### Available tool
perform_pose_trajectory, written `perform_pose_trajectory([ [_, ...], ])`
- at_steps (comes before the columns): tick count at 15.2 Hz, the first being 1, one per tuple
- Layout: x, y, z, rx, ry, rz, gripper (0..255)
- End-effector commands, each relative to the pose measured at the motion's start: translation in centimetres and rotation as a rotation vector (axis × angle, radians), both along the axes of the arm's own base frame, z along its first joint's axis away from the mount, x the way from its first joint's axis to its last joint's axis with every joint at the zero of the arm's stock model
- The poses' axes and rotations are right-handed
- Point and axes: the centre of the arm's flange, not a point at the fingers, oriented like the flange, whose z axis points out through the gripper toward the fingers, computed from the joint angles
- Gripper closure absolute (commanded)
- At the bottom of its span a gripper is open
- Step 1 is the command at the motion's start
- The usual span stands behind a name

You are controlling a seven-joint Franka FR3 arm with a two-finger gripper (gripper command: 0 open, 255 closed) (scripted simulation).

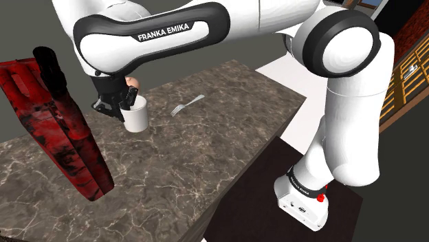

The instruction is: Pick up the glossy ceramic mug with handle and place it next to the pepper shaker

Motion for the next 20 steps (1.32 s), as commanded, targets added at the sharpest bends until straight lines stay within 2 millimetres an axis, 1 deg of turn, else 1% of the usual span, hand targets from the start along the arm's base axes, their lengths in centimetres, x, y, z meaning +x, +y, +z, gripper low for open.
perform_pose_trajectory([
  [1,0.0,0.0,-1.1,0.000,-0.001,0.000,255],
  [7,0.0,0.0,-4.5,0.000,-0.001,0.000,255],
  [15,0.0,0.0,-4.5,0.000,-0.001,0.000,255],
  [16,0.0,0.0,-4.5,0.000,-0.001,0.000,0],
  [20,0.0,0.0,-4.5,0.000,-0.001,0.000,0],
])
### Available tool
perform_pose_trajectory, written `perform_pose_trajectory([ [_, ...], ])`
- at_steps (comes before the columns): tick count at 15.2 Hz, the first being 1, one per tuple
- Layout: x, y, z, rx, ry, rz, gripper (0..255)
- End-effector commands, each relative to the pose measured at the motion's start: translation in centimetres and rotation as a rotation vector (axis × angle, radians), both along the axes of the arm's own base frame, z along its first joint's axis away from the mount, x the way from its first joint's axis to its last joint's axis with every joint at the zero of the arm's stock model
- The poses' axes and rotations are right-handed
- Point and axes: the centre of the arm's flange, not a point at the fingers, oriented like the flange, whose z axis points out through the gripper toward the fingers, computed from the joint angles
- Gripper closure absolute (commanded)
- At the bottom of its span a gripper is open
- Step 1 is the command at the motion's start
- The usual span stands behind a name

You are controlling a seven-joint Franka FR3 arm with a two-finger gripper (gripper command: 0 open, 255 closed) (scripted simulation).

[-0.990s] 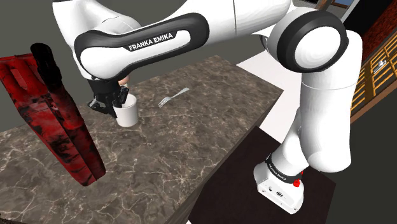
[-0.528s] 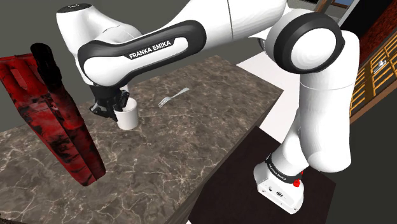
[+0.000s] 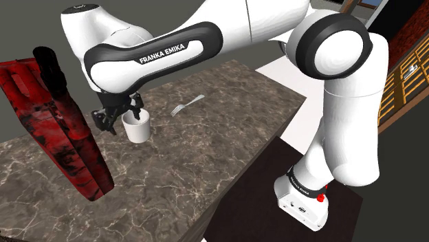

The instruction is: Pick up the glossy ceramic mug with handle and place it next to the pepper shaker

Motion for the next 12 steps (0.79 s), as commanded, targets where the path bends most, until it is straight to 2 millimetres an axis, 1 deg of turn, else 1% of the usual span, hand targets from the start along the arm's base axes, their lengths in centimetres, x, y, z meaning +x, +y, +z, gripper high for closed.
perform_pose_trajectory([
  [1,0.0,0.0,0.0,0.000,0.000,0.000,0],
  [4,0.1,0.3,4.0,0.000,0.000,0.000,0],
  [5,0.2,0.3,5.0,0.000,0.000,0.000,0],
  [12,0.2,0.3,5.0,0.000,0.000,0.000,0],
])
